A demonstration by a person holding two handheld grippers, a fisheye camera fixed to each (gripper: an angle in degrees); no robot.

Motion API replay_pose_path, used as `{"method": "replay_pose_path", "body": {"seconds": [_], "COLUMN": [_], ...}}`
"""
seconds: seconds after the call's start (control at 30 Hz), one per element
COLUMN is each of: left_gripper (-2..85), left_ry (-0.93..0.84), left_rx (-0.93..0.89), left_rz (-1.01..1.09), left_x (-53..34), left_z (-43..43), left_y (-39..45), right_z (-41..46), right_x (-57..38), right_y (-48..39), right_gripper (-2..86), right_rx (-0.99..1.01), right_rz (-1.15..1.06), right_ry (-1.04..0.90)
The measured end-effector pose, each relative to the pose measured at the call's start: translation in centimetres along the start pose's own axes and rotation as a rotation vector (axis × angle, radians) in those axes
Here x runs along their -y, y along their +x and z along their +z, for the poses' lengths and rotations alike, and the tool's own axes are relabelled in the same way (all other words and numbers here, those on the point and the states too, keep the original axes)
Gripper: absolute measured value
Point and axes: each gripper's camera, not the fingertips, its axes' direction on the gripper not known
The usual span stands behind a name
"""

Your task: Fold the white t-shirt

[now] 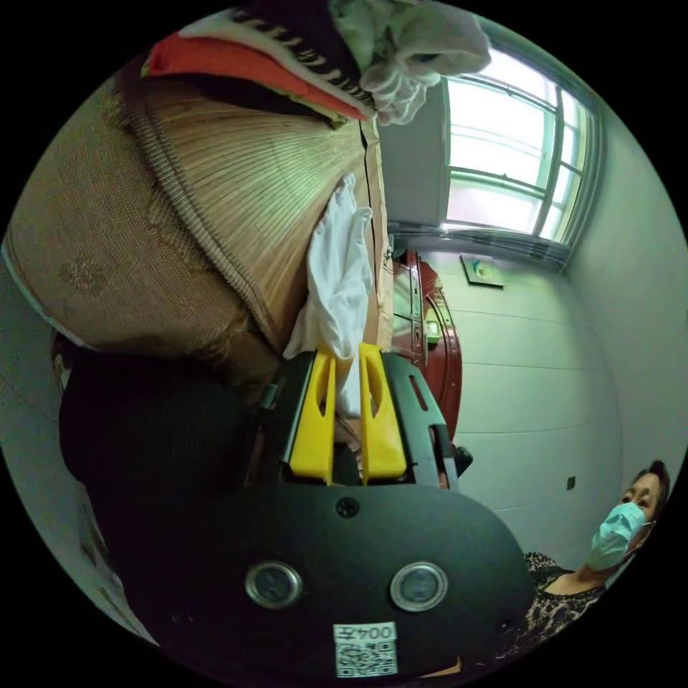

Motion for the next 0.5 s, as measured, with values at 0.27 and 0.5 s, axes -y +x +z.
{"method": "replay_pose_path", "body": {"seconds": [0.27,0.5], "left_gripper": [6.8,1.9], "left_ry": [0.169,0.071], "left_rx": [0.247,0.420], "left_rz": [0.151,0.668], "left_x": [-5.1,-6.3], "left_z": [-1.3,13.1], "left_y": [5.6,14.8], "right_z": [2.4,5.0], "right_x": [-0.1,2.3], "right_y": [5.6,5.5], "right_gripper": [8.1,6.8], "right_rx": [0.134,0.035], "right_rz": [0.099,-0.010], "right_ry": [-0.091,-0.102]}}
